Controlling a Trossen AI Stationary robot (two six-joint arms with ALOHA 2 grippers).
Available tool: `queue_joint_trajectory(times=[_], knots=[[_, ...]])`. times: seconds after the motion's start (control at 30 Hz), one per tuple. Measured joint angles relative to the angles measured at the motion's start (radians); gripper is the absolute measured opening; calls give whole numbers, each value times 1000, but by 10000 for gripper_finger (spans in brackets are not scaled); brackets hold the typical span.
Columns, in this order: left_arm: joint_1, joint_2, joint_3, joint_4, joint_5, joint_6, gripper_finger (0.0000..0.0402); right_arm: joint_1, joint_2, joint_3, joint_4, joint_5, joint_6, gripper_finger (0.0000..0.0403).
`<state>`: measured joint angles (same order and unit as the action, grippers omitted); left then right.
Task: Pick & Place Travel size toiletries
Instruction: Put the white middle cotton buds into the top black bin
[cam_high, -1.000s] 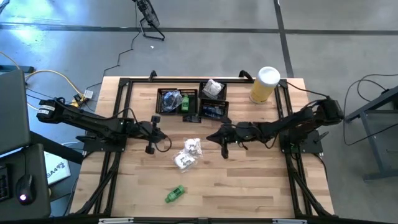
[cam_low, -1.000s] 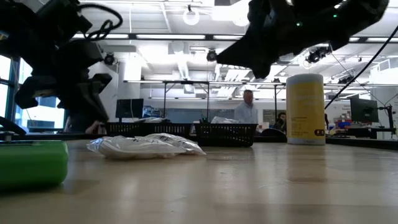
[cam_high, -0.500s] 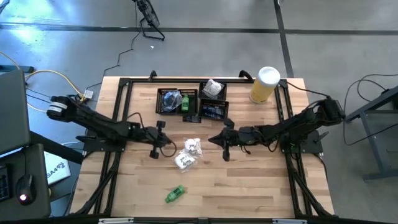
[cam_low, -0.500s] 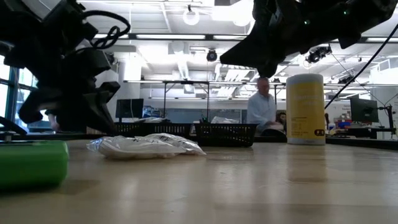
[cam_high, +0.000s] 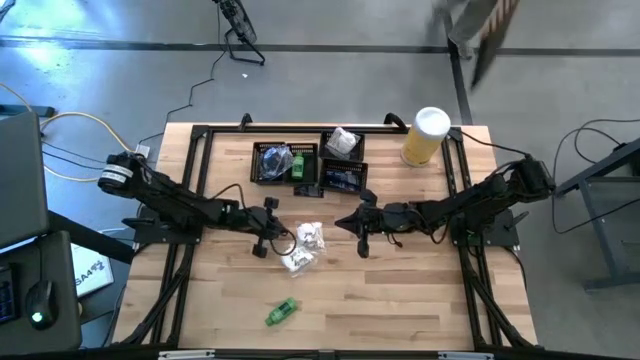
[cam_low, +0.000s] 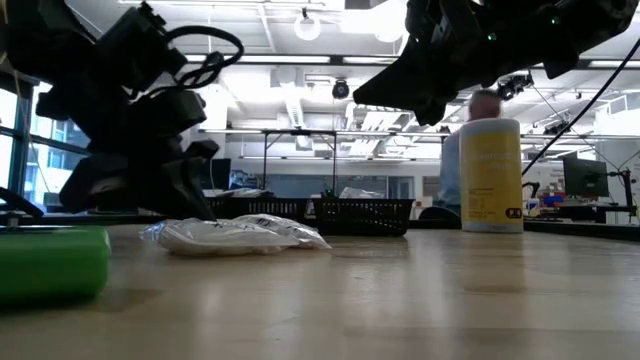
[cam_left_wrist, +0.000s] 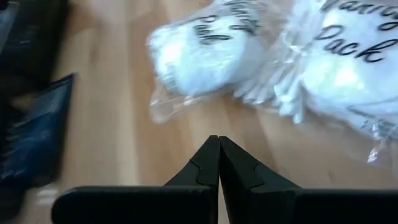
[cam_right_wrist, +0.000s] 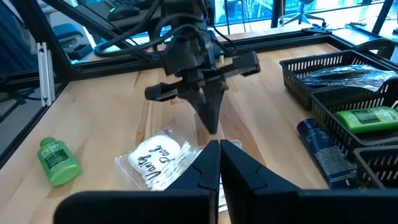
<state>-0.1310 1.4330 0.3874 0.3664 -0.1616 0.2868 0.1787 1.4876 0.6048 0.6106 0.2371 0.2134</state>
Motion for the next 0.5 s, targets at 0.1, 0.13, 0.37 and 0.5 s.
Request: queue_joint_trajectory(times=[0.1,0.13,0.37,0.5], knots=[[0,50,35,-1,13,4,1,0,0,0,0,0,-5,3],[0,69,45,0,13,4,1,0,0,0,0,0,-5,3],[0,160,109,6,18,-5,1,0,0,0,-9,-2,-8,3],[0,198,149,7,5,2,1,0,0,0,-22,-4,-8,3]])
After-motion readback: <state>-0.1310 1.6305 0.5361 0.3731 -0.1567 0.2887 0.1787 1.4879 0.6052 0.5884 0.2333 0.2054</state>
